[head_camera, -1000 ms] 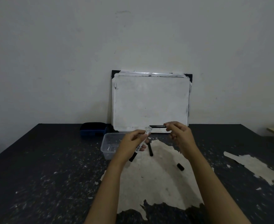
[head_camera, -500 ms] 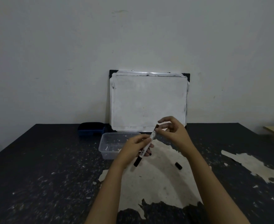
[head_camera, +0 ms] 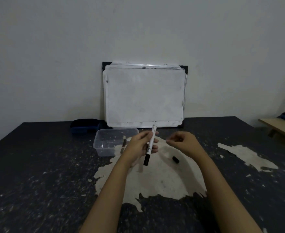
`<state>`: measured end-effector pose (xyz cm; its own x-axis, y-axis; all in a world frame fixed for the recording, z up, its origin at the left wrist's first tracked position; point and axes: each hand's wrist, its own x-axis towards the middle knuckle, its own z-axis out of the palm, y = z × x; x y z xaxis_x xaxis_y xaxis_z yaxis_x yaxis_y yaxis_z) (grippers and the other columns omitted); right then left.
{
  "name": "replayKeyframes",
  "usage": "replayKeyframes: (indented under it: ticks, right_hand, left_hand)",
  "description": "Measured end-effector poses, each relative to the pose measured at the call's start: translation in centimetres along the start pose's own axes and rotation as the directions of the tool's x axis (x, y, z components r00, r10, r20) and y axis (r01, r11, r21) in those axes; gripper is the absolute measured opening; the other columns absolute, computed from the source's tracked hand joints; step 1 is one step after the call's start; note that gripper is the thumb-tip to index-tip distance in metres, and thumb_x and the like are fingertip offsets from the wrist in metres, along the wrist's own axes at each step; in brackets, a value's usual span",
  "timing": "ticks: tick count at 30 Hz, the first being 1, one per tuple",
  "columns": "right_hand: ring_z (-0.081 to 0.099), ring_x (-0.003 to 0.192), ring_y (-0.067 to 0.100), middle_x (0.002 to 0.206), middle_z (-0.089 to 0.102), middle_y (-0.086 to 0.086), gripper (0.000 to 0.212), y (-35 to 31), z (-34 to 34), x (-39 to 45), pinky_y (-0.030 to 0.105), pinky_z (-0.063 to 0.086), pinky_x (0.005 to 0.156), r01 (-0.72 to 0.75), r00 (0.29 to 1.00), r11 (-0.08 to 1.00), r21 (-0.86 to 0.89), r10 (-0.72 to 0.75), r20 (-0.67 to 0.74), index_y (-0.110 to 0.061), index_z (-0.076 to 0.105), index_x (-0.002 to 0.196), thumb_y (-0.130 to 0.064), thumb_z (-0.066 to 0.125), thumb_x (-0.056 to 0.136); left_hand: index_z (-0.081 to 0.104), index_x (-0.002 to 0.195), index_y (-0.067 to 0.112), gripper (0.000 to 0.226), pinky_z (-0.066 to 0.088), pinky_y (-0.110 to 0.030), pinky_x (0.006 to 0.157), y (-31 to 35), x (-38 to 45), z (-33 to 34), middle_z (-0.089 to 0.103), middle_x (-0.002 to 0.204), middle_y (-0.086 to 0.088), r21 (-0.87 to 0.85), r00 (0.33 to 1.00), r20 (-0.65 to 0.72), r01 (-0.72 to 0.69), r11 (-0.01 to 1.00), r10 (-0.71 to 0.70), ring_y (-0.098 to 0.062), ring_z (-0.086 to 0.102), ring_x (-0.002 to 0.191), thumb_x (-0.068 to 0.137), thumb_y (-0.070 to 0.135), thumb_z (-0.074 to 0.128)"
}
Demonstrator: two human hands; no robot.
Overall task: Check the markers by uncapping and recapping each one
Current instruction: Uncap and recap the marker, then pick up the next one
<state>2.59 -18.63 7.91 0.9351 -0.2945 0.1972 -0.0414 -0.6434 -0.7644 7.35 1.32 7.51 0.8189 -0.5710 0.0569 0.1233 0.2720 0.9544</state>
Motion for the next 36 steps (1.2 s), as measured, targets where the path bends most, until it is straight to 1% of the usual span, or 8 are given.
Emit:
replayKeyframes:
  ticks: [6, 10, 13, 15, 21, 24, 29, 36]
  right_hand:
    - [0.066, 0.07, 0.003, 0.082, 0.075, -0.004, 0.025, 1.9, -1.0, -1.3, 0.015, 0.047, 0.058, -0.215, 0.945, 0.96, -0.177, 0.25, 0.21, -0.018, 0.076, 0.091, -0.032, 0.086, 0.074]
    - [0.067, 0.075, 0.009, 0.088, 0.072, -0.003, 0.019, 2.3, -0.8, -1.2, 0.017, 0.052, 0.06, -0.169, 0.953, 0.971, -0.171, 0.205, 0.222, -0.02, 0.076, 0.097, -0.022, 0.082, 0.079]
    - [0.07, 0.084, 0.012, 0.09, 0.074, -0.003, 0.015, 2.0, -0.4, -0.7, 0.023, 0.058, 0.075, -0.039, 0.995, 0.999, -0.007, 0.039, 0.094, -0.019, 0.078, 0.098, -0.019, 0.078, 0.083]
    - [0.072, 0.087, 0.016, 0.092, 0.076, 0.001, 0.017, 1.3, -0.1, -0.4, 0.023, 0.06, 0.074, 0.008, 1.0, 0.986, 0.168, -0.009, 0.006, -0.015, 0.077, 0.102, -0.017, 0.076, 0.086]
    - [0.075, 0.081, 0.017, 0.091, 0.076, 0.01, 0.018, -1.0, 0.6, 0.2, 0.024, 0.061, 0.069, 0.019, 0.997, 0.772, 0.635, 0.034, -0.072, -0.004, 0.071, 0.108, -0.009, 0.07, 0.091]
    - [0.071, 0.078, 0.015, 0.086, 0.075, 0.007, 0.02, -1.1, 1.2, 0.5, 0.023, 0.056, 0.063, 0.009, 0.996, 0.775, 0.632, 0.048, -0.073, -0.003, 0.071, 0.108, -0.01, 0.071, 0.09]
    - [0.072, 0.079, 0.009, 0.092, 0.076, -0.001, 0.016, -0.9, 1.7, 0.5, 0.028, 0.058, 0.072, 0.013, 0.999, 0.809, 0.588, 0.018, -0.046, -0.016, 0.073, 0.106, -0.016, 0.072, 0.09]
    - [0.075, 0.089, 0.021, 0.093, 0.078, 0.004, 0.016, -0.5, 1.5, 0.3, 0.03, 0.061, 0.082, 0.006, 1.0, 0.759, 0.651, -0.014, 0.007, -0.014, 0.072, 0.105, -0.01, 0.07, 0.09]
  left_hand:
    - [0.066, 0.109, 0.008, 0.024, 0.06, -0.031, 0.068, -1.3, 0.1, 1.1, 0.066, 0.09, -0.012, 0.015, 0.999, 0.014, 0.051, 0.999, -0.051, -0.021, 0.065, 0.07, 0.098, 0.023, 0.051]
    - [0.069, 0.104, 0.012, 0.023, 0.058, -0.033, 0.069, -1.9, 0.2, 1.0, 0.066, 0.093, -0.013, 0.066, 0.996, -0.036, 0.084, 0.994, -0.081, -0.022, 0.065, 0.072, 0.099, 0.025, 0.051]
    - [0.07, 0.102, 0.014, 0.024, 0.055, -0.029, 0.066, -2.0, 0.2, 0.9, 0.066, 0.091, -0.01, 0.097, 0.996, -0.053, 0.077, 0.992, -0.072, -0.018, 0.061, 0.068, 0.1, 0.025, 0.049]
    - [0.07, 0.104, 0.014, 0.025, 0.054, -0.025, 0.062, -2.0, 0.1, 0.9, 0.066, 0.088, -0.007, 0.122, 0.996, -0.062, 0.07, 0.99, -0.063, -0.014, 0.058, 0.063, 0.1, 0.025, 0.047]
    - [0.069, 0.109, 0.013, 0.027, 0.052, -0.023, 0.059, -2.5, 0.1, 1.1, 0.066, 0.088, -0.006, 0.137, 0.995, -0.07, 0.078, 0.988, -0.068, -0.012, 0.057, 0.06, 0.1, 0.027, 0.048]
    - [0.07, 0.107, 0.016, 0.027, 0.052, -0.023, 0.059, -2.5, 0.1, 1.1, 0.067, 0.089, -0.005, 0.153, 0.996, -0.07, 0.069, 0.986, -0.059, -0.012, 0.057, 0.062, 0.1, 0.029, 0.047]
    - [0.069, 0.108, 0.017, 0.027, 0.051, -0.022, 0.059, -2.4, 0.0, 1.0, 0.067, 0.09, -0.006, 0.156, 0.997, -0.06, 0.051, 0.986, -0.042, -0.012, 0.057, 0.064, 0.1, 0.03, 0.047]
    - [0.069, 0.116, 0.016, 0.031, 0.05, -0.022, 0.059, -2.3, 0.0, 0.6, 0.069, 0.091, -0.002, 0.241, 0.998, -0.048, 0.053, 0.969, -0.042, -0.012, 0.057, 0.066, 0.1, 0.032, 0.047]
